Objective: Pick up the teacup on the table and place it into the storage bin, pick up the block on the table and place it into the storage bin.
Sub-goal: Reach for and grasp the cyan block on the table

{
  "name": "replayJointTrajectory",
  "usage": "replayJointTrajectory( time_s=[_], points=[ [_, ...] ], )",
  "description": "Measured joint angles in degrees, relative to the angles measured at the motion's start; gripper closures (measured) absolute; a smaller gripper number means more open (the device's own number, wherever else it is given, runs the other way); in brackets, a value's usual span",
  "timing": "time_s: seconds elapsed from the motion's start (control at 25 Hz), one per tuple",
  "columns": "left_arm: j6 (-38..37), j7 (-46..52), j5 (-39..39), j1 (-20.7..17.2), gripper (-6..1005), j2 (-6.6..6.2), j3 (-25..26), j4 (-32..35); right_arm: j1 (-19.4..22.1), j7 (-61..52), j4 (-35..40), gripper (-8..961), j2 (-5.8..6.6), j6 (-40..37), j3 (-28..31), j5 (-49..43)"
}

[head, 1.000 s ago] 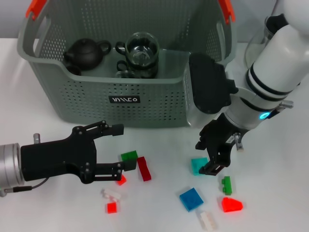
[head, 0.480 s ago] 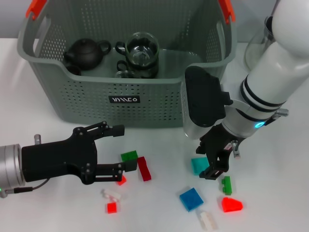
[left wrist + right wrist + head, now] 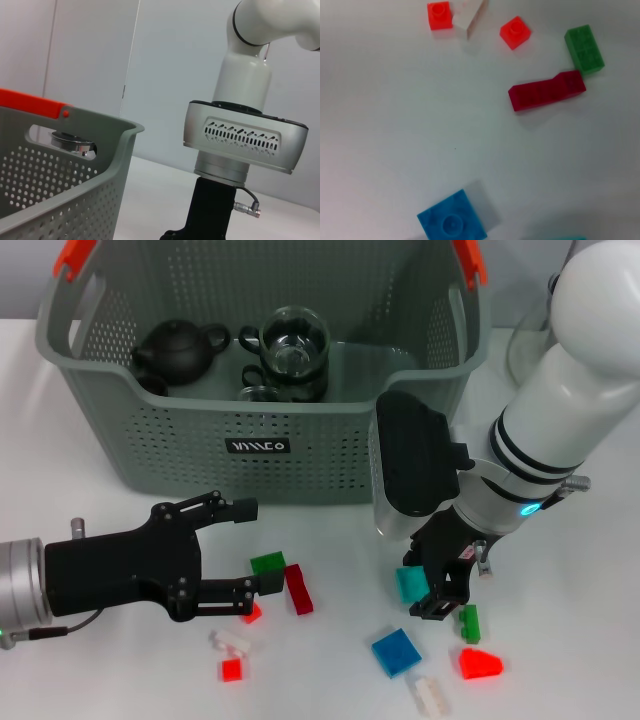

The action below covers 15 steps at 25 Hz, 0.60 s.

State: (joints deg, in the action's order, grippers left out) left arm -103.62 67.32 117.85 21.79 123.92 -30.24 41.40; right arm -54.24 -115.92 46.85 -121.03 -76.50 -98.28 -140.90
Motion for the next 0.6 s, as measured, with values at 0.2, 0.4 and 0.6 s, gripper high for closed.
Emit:
replayJointTrajectory(
  time_s=[0.2,0.4,0.6],
  points=[
    [0.00,0.00,0.00,0.00,95,0.00,0.00,0.00,0.07,-0.62,-0.01,404,0.00,0.19,-0.47,0.02],
    [0.08,0.00,0.00,0.00,95,0.00,0.00,0.00,0.05,-1.47,0.08,458,0.00,0.42,-0.70,0.02],
    [0.33,0.00,0.00,0.00,94,0.00,0.00,0.00,0.03,-1.50,0.50,532,0.12,-0.01,-0.50,0.02]
  ],
)
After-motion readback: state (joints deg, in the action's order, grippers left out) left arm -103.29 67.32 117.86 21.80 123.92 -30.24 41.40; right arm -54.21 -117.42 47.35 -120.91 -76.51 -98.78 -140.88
